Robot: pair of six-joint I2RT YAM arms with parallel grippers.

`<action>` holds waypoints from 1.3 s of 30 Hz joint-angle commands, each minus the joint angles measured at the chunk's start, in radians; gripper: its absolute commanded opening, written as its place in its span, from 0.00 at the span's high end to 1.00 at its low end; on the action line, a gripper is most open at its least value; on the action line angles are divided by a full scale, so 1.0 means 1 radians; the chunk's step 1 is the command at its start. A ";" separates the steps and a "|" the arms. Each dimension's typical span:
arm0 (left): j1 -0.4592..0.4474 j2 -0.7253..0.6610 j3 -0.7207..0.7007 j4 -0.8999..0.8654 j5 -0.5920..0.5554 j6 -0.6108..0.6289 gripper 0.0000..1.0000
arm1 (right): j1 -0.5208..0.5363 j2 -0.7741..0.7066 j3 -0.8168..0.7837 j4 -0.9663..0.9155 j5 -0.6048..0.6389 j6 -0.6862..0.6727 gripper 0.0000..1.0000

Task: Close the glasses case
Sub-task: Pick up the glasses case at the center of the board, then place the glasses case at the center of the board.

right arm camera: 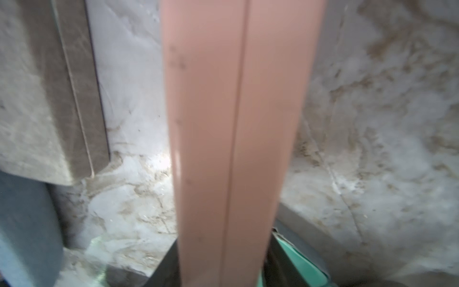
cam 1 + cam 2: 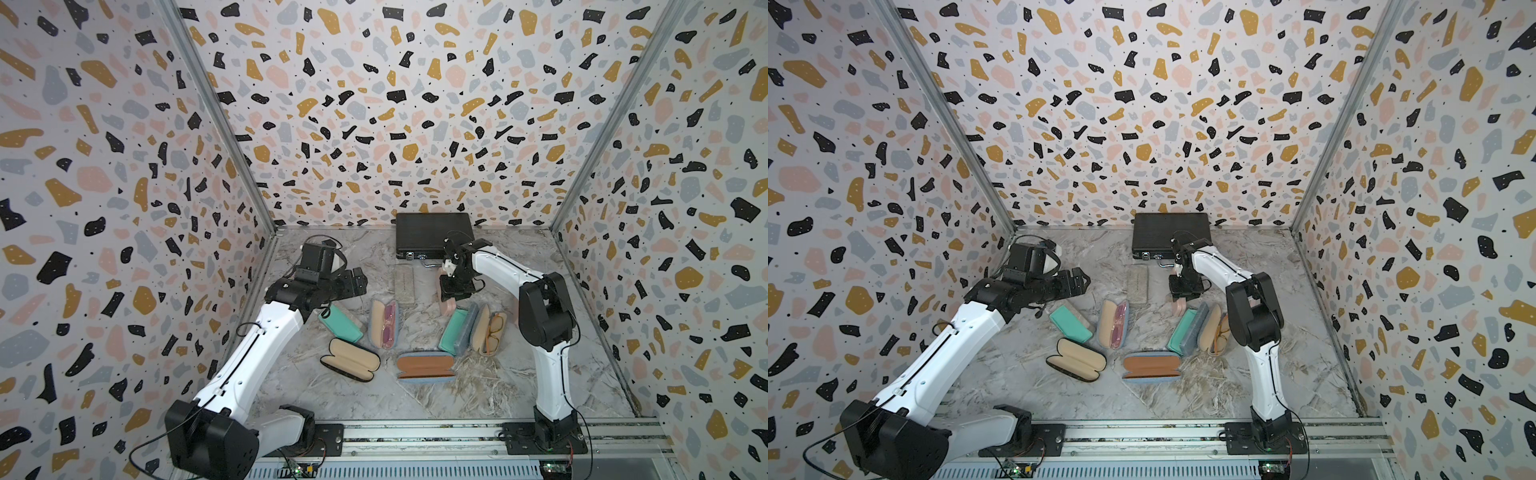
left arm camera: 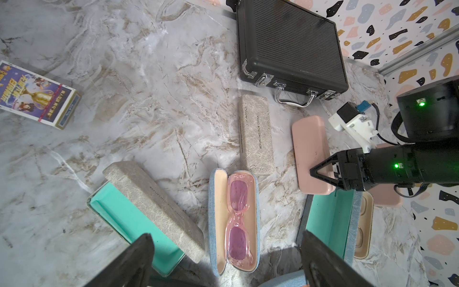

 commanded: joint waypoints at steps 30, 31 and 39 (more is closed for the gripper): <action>0.022 0.115 -0.042 0.145 0.154 -0.051 0.08 | -0.630 -0.479 -0.152 -0.096 0.324 -0.024 0.87; 0.022 0.115 -0.043 0.145 0.155 -0.051 0.08 | -0.655 -0.482 -0.176 -0.091 0.316 -0.023 0.87; 0.022 0.130 -0.042 0.152 0.158 -0.053 0.08 | -0.764 -0.488 -0.368 -0.038 0.328 0.020 0.87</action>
